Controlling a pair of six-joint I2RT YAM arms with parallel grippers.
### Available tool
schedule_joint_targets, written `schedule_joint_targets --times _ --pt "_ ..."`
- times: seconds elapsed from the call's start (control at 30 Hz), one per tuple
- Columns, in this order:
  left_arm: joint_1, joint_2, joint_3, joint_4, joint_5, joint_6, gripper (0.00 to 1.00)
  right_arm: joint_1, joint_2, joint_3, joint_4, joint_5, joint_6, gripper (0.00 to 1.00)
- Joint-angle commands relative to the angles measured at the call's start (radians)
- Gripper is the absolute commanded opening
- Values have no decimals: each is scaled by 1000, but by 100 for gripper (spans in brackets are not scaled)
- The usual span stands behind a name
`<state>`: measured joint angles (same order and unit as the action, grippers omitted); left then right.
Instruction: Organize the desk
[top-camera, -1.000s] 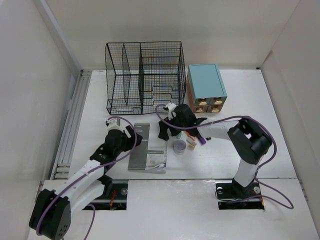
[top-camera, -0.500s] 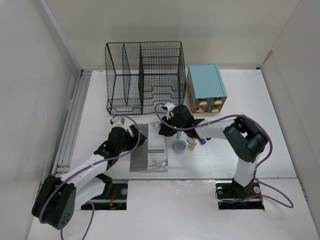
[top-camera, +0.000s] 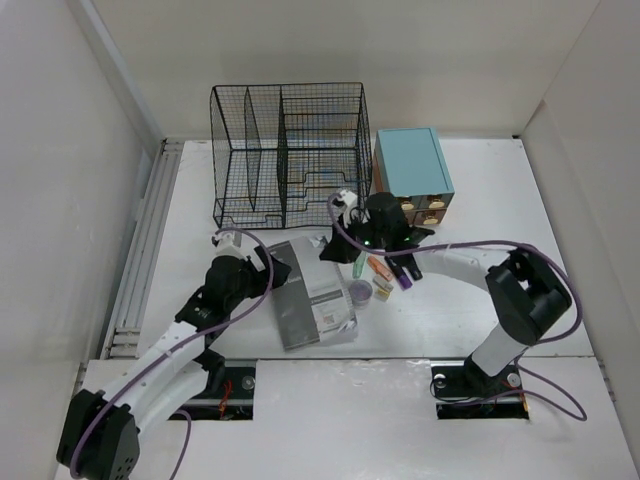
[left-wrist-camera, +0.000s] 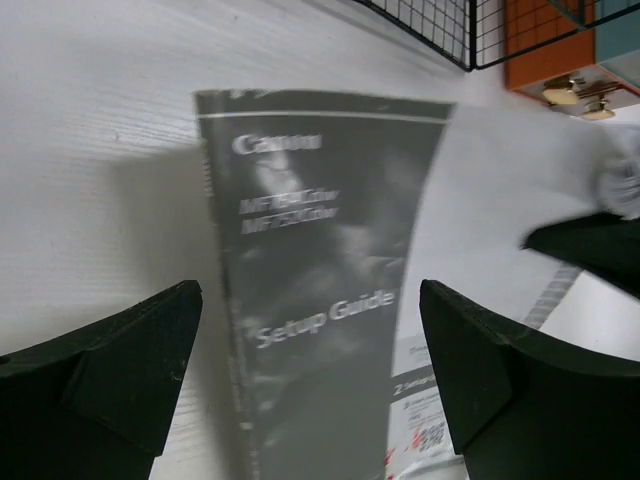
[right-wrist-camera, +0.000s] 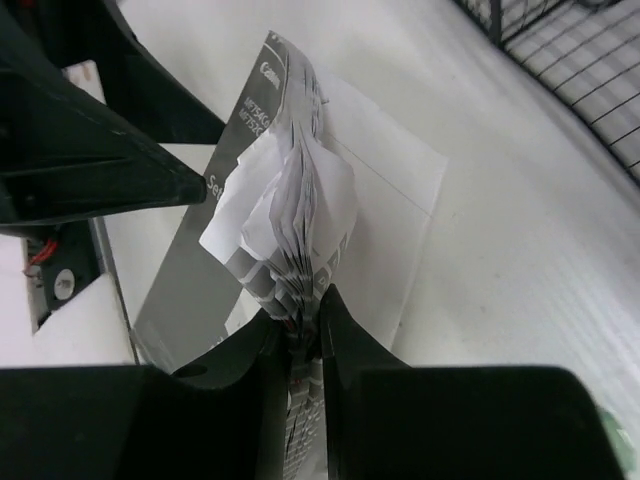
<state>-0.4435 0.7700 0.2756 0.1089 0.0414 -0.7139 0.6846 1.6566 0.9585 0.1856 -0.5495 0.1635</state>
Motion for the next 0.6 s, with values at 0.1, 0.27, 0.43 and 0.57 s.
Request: schedule_joint_targets --times 0.1,0.27,0.43,0.57 --pt "-3 -2 -35 67 58 8 89 -117 -63 23 87 -351 11 0" --pt "-3 8 -182 399 233 -4 86 -140 -40 -10 218 -472 135 0" --pt "-3 -5 -248 636 379 -4 81 -158 -20 -47 417 -582 274 0" --pt "-3 17 -282 794 489 -4 76 -168 2 -58 495 -624 347 0"
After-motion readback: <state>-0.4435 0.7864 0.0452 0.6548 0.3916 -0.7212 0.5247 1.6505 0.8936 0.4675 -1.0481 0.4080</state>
